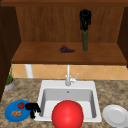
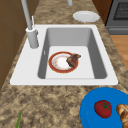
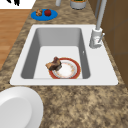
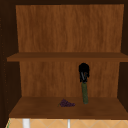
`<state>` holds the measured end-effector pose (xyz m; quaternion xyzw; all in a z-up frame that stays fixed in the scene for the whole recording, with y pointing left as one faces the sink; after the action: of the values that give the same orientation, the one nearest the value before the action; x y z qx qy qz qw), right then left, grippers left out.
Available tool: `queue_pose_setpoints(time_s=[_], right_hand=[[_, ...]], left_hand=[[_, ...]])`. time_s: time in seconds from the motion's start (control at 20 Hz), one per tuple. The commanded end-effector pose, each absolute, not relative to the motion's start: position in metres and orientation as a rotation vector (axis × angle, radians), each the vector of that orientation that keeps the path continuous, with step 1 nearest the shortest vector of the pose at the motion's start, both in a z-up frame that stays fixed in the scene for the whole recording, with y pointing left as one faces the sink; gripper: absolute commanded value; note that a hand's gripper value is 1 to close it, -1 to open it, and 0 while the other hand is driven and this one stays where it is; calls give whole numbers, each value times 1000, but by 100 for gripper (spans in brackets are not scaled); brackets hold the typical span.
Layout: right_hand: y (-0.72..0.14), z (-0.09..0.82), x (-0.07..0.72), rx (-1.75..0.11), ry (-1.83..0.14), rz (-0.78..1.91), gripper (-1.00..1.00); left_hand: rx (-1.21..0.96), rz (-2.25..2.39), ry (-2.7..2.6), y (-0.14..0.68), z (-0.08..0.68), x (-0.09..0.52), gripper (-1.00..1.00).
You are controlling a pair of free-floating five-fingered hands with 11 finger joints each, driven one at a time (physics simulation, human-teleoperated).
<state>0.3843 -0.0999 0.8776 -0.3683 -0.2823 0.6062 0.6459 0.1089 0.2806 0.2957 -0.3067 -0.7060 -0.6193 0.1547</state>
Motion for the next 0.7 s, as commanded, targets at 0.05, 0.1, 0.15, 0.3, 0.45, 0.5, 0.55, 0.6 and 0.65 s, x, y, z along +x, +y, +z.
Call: queue_pose_setpoints(time_s=[0.05, 0.1, 0.15, 0.3, 0.45, 0.5, 0.55, 0.6, 0.65], right_hand=[[-102, 869, 422, -818, -689, 1388, 100], [-104, 866, 430, -813, -692, 1385, 100], [-104, 861, 437, -807, -694, 1382, 100], [-105, 829, 461, -825, -672, 1406, 100], [-105, 812, 482, -846, -680, 1422, 100], [-108, 806, 485, -850, -702, 1419, 100], [-110, 799, 492, -846, -704, 1415, 100], [-116, 790, 499, -828, -696, 1411, 100], [-117, 784, 505, -821, -702, 1406, 100]], left_hand=[[-879, -1775, -2023, 281, 296, 109, 0], [-879, -1775, -2023, 281, 296, 109, 0], [-879, -1775, -2023, 281, 296, 109, 0], [-879, -1775, -2023, 281, 296, 109, 0], [-879, -1775, -2023, 281, 296, 109, 0], [-879, -1775, -2023, 281, 296, 109, 0], [-879, -1775, -2023, 281, 296, 109, 0], [-879, -1775, -2023, 281, 296, 109, 0], [-879, -1775, -2023, 281, 296, 109, 0]])
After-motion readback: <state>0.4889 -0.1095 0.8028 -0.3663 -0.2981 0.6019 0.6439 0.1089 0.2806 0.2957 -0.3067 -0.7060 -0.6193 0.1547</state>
